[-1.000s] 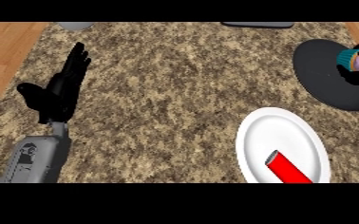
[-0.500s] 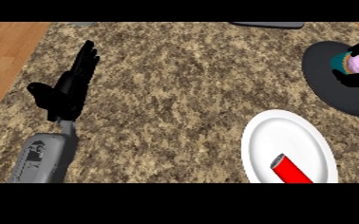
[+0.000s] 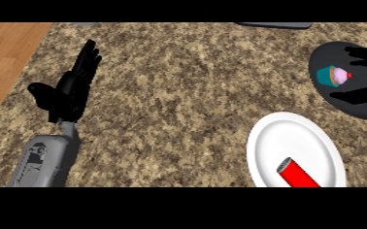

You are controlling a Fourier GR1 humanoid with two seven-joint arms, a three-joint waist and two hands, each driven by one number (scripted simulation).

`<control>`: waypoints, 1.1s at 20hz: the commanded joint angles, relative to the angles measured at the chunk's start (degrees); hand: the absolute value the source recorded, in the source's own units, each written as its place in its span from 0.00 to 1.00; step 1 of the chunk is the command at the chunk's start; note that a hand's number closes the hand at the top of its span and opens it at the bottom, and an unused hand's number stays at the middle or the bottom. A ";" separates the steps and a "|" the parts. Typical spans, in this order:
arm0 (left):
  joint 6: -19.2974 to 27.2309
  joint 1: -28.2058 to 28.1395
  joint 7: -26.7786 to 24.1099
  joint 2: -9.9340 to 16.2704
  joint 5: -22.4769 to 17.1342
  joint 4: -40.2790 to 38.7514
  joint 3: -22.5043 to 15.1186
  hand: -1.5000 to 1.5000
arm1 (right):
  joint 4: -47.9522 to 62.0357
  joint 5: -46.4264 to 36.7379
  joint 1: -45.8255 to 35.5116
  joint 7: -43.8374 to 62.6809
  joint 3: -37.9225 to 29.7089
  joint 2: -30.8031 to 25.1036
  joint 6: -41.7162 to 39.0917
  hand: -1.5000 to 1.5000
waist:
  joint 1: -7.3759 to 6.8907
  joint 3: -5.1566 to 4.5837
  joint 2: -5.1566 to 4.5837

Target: Pick the cupcake from the plate and place it in the pan

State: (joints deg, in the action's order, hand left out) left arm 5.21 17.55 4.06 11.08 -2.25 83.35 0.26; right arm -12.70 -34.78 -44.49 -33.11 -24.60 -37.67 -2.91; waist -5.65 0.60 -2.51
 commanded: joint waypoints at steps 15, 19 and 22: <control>-0.84 -3.81 1.07 2.41 -1.41 1.71 3.10 0.50 | 5.92 14.61 7.93 -16.23 -13.57 -12.13 -30.85 0.00 | 3.97 -0.18 1.67; 1.20 -5.72 -1.79 -0.46 0.78 0.61 1.15 0.50 | 4.18 15.67 11.10 -18.47 -13.71 -15.93 -37.95 0.00 | 4.96 -0.21 1.83; 0.96 -3.93 -0.44 0.82 -0.47 -0.45 3.32 0.50 | 2.07 16.08 14.57 -21.49 -13.14 -16.59 -40.48 0.00 | 5.89 -0.27 2.07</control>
State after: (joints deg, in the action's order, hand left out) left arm 5.56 13.27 3.77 12.27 -2.72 83.89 3.02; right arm -9.68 -19.53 -34.07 -44.27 -37.71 -51.90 -29.78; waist -0.80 0.39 -0.70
